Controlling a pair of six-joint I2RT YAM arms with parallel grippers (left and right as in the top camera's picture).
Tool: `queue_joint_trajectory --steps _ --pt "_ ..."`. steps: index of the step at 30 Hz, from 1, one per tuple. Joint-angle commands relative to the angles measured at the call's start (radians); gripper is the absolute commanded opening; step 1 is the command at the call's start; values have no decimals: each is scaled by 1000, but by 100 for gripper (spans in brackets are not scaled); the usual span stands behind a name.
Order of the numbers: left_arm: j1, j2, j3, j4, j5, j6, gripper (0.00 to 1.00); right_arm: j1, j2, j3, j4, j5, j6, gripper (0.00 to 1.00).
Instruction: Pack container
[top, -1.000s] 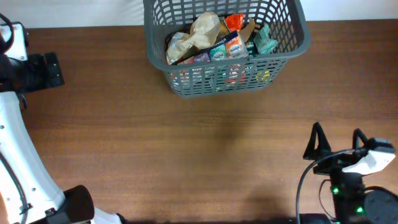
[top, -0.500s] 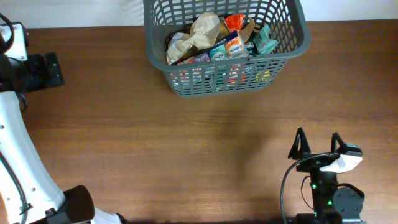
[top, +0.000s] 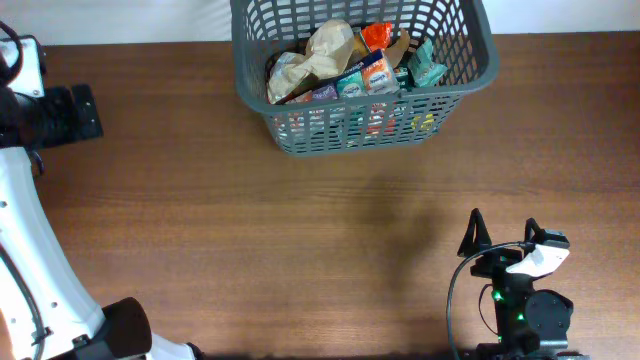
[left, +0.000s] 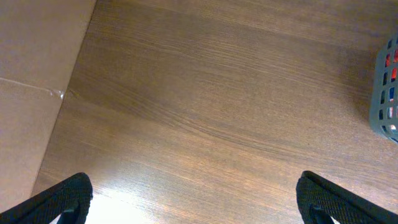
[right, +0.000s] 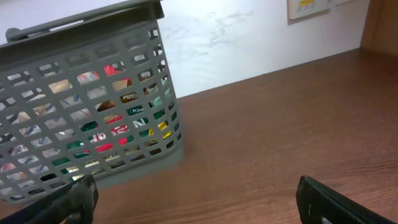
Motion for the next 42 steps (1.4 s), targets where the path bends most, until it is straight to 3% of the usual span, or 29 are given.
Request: queue_joint_trajectory --steps 1,10,35,42 --pt "6 3 -3 2 3 -9 99 9 -13 -8 -16 19 5 99" --pt "6 3 -3 2 3 -9 99 9 -12 -10 -188 19 5 99" --pt "6 -2 -3 2 3 -9 99 9 -11 -10 -186 19 5 99" --pt "-18 -64 -111 49 -11 -7 99 9 -11 -10 -186 19 5 99"
